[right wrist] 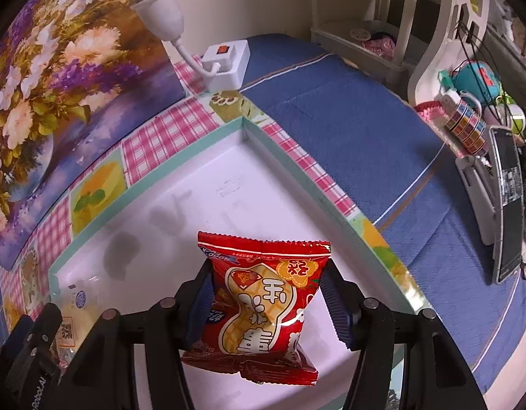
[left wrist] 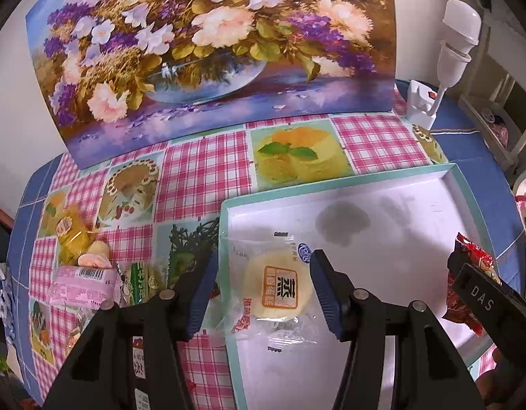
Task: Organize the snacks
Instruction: 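Carry the red pack and wrapped bun over the white tray with both tools, then open both tools to drop the red pack and bun into the tray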
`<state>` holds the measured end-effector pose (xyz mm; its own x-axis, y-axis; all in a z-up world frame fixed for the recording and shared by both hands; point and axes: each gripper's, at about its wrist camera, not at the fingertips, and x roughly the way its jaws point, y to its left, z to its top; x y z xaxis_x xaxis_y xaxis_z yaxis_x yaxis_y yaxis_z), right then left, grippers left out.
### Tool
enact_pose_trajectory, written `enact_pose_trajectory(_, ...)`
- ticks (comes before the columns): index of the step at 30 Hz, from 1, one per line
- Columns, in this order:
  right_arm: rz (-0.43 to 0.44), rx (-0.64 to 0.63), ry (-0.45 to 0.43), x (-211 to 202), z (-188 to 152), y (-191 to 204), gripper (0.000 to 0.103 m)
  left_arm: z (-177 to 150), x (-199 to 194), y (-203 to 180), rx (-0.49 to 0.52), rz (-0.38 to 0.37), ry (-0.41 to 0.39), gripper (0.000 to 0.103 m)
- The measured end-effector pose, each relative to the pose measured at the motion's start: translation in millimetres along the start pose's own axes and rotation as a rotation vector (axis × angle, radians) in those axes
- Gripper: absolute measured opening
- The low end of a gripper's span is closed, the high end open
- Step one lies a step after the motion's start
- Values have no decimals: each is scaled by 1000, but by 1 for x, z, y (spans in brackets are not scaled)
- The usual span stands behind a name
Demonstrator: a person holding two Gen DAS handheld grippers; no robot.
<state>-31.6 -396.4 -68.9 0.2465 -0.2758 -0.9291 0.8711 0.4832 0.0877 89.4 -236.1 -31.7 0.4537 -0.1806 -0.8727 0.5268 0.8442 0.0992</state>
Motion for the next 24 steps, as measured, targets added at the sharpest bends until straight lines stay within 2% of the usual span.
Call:
enact_pose_trajectory(5,9,-11,4,1,-1,2,65,0,4,7,-32,5,22,61)
enact_pose_trajectory(9,1,-19,1,0,0,2,75,-1,5,6,-33,7,31,61)
enact_pose_trajectory(12,1,-23,1,-1,1,2,75,-3,8,4,-31,-6,49,61)
enact_pose_trajectory(19,-13,-6,-9,-7,4,-6,75,-8,15,-2,-37,-102,80,61)
enact_pose_trajectory(24,-14,3,-14,-9,4,-9,75,-8,19,-7,-35,-150,69,61)
